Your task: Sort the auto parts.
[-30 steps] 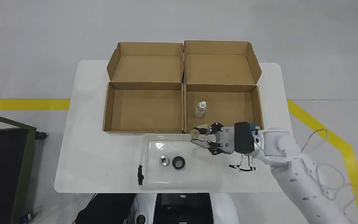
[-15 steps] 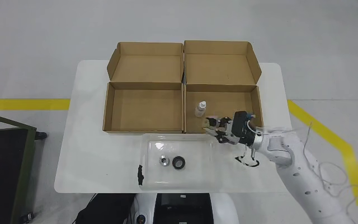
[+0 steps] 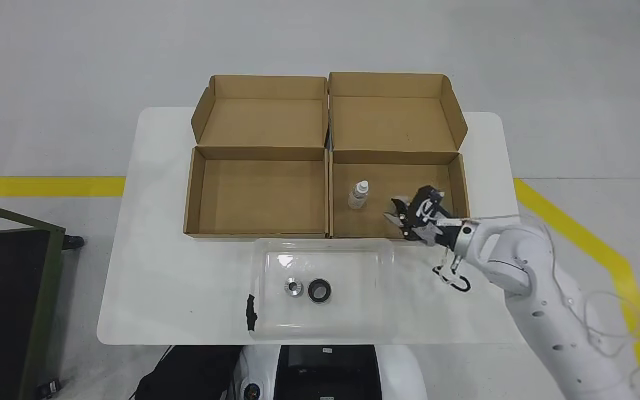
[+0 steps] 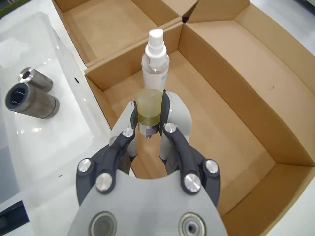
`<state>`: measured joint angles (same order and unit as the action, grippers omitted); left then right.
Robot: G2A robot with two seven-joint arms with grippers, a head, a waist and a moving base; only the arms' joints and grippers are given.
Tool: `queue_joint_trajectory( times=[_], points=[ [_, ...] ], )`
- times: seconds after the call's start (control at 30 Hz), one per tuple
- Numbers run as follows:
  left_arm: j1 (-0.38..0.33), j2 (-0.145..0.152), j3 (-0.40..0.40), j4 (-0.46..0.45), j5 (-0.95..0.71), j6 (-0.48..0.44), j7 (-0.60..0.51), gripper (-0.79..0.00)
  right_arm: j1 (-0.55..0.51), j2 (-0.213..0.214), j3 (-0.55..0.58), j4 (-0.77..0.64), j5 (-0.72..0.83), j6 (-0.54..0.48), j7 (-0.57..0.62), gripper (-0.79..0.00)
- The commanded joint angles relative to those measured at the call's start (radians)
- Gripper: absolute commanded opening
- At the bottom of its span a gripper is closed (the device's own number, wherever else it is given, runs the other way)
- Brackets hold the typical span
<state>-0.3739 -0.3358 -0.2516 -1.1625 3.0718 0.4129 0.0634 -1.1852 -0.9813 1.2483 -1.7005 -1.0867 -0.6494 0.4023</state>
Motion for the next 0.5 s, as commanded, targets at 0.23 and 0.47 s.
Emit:
queue_joint_trajectory(
  times=[0.23,0.47],
  points=[
    [0.000,0.000,0.000,0.000,0.000,0.000,0.000,0.000,0.054,-0.010,-0.047,0.038,0.012,0.041,0.110,-0.736],
    [0.000,0.000,0.000,0.000,0.000,0.000,0.000,0.000,0.100,-0.018,-0.078,0.079,0.038,0.039,0.154,-0.554]
  ],
)
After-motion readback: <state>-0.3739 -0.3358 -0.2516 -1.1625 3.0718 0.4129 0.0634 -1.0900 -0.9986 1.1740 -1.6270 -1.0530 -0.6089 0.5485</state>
